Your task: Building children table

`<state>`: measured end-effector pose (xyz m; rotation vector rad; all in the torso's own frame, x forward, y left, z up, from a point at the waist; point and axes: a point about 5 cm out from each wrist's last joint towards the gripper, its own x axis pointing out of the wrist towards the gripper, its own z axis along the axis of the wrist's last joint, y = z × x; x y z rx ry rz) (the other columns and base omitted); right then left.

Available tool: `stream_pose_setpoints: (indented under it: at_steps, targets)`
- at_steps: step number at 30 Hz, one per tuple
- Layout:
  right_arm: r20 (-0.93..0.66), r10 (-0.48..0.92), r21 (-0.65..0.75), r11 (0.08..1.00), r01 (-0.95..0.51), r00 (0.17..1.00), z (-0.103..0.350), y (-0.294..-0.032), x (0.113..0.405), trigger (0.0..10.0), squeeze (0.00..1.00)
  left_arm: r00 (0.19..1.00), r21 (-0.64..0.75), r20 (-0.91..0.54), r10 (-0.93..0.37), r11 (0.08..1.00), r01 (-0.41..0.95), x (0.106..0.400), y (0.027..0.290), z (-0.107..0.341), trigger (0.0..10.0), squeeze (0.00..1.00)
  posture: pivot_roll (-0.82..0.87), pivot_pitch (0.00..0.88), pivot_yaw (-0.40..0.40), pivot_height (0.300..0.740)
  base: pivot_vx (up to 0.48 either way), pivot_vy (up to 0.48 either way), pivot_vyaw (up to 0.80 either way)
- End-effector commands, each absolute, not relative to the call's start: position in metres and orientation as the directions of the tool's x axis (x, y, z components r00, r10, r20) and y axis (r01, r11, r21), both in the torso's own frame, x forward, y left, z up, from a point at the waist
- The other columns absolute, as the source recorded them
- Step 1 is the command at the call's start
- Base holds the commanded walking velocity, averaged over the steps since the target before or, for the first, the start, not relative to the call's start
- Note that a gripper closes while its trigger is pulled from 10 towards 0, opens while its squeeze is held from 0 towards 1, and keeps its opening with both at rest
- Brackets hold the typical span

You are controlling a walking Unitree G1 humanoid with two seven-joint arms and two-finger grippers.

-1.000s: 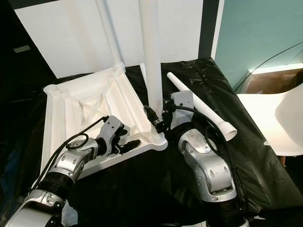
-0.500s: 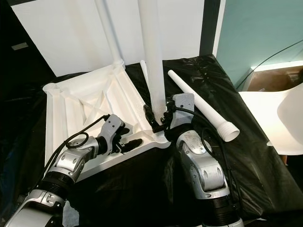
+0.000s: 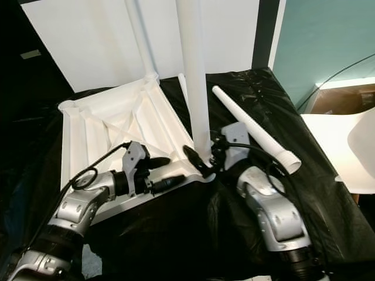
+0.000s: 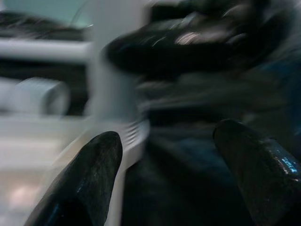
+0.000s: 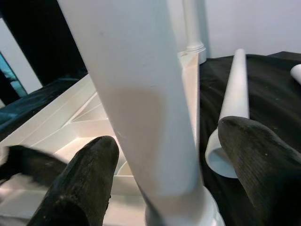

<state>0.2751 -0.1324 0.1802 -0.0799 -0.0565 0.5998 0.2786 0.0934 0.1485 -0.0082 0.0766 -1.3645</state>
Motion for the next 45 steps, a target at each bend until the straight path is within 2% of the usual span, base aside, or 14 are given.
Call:
stream_pose_setpoints:
  at_steps: [1, 2, 6, 8, 9, 10, 11, 12, 14, 24, 29, 36, 40, 45]
  targets:
    - [0.023, 0.572, -0.086, 0.818, -0.569, 0.820, 0.177, -0.133, 0.277, 10.0, 0.00, 0.121, -0.078, -0.039, -0.992, 0.123, 0.989, 0.271, 0.097, 0.152, 10.0, 0.00, -0.17, 0.000, 0.130, 0.740, 0.000, 0.000, 0.00]
    - [0.024, 0.569, -0.089, 0.820, -0.566, 0.822, 0.178, -0.134, 0.278, 10.0, 0.00, 0.095, -0.080, -0.054, -0.994, 0.099, 0.992, 0.268, 0.095, 0.151, 10.0, 0.00, -0.17, 0.000, 0.130, 0.740, 0.000, 0.000, 0.00]
    - [0.028, 0.570, -0.090, 0.820, -0.566, 0.821, 0.179, -0.134, 0.279, 10.0, 0.00, 0.099, -0.074, -0.108, -0.989, 0.108, 0.991, 0.268, 0.092, 0.142, 10.0, 0.00, -0.17, 0.000, 0.133, 0.740, 0.000, 0.000, 0.00]
    - [0.030, 0.573, -0.090, 0.817, -0.569, 0.819, 0.179, -0.133, 0.279, 10.0, 0.00, 0.135, -0.062, -0.144, -0.980, 0.145, 0.987, 0.271, 0.091, 0.136, 10.0, 0.00, -0.17, 0.000, 0.135, 0.740, 0.000, 0.000, 0.00]
    - [0.030, 0.580, -0.090, 0.813, -0.576, 0.814, 0.179, -0.133, 0.279, 10.0, 0.00, 0.193, -0.038, -0.182, -0.964, 0.203, 0.978, 0.278, 0.090, 0.130, 10.0, 0.00, -0.17, 0.000, 0.136, 0.740, 0.000, 0.000, 0.00]
    - [0.030, 0.580, -0.090, 0.813, -0.576, 0.814, 0.179, -0.133, 0.279, 10.0, 0.00, 0.193, -0.038, -0.182, -0.964, 0.203, 0.978, 0.278, 0.090, 0.130, 10.0, 0.00, -0.17, 0.000, 0.136, 0.740, 0.000, 0.000, 0.00]
    - [0.030, 0.590, -0.090, 0.806, -0.586, 0.807, 0.179, -0.132, 0.279, 10.0, 0.00, 0.314, 0.010, -0.229, -0.921, 0.320, 0.947, 0.292, 0.091, 0.123, 10.0, 0.00, -0.17, 0.000, 0.138, 0.740, 0.000, 0.000, 0.00]
    - [0.030, 0.590, -0.090, 0.806, -0.586, 0.807, 0.179, -0.132, 0.279, 10.0, 0.00, 0.314, 0.010, -0.229, -0.921, 0.320, 0.947, 0.292, 0.091, 0.123, 10.0, 0.00, -0.17, 0.000, 0.138, 0.740, 0.000, 0.000, 0.00]
    - [0.031, 0.594, -0.089, 0.803, -0.589, 0.804, 0.179, -0.132, 0.279, 10.0, 0.00, 0.377, 0.016, -0.251, -0.892, 0.386, 0.922, 0.300, 0.094, 0.121, 10.0, 0.00, -0.17, 0.000, 0.138, 0.740, 0.000, 0.000, 0.00]
    - [0.035, 0.600, -0.091, 0.798, -0.595, 0.799, 0.180, -0.133, 0.280, 10.0, 0.00, 0.473, 0.038, -0.251, -0.845, 0.479, 0.877, 0.311, 0.100, 0.122, 10.0, 0.00, -0.17, 0.000, 0.135, 0.740, 0.000, 0.000, 0.00]
    - [0.041, 0.598, -0.095, 0.800, -0.592, 0.801, 0.182, -0.133, 0.283, 10.0, 0.00, 0.409, 0.009, -0.287, -0.866, 0.425, 0.905, 0.303, 0.099, 0.114, 10.0, 0.00, -0.17, 0.000, 0.131, 0.740, 0.000, 0.000, 0.00]
    - [0.039, 0.593, -0.104, 0.803, -0.587, 0.804, 0.183, -0.135, 0.285, 10.0, 0.00, 0.369, -0.019, -0.271, -0.889, 0.388, 0.921, 0.297, 0.096, 0.114, 10.0, 0.00, -0.17, 0.000, 0.132, 0.740, 0.000, 0.000, 0.00]
    - [-0.012, 0.616, -0.152, 0.777, -0.610, 0.788, 0.175, -0.139, 0.294, 10.0, 0.00, 0.318, -0.047, -0.269, -0.909, 0.342, 0.939, 0.292, 0.091, 0.114, 10.0, 0.00, -0.17, 0.000, 0.136, 0.740, 0.000, 0.000, 0.00]
    - [-0.028, 0.632, -0.172, 0.760, -0.626, 0.775, 0.174, -0.139, 0.299, 10.0, 0.00, 0.308, -0.045, -0.279, -0.909, 0.333, 0.942, 0.291, 0.089, 0.112, 9.9, 0.00, -0.16, 0.000, 0.136, 0.740, 0.000, 0.000, 0.00]
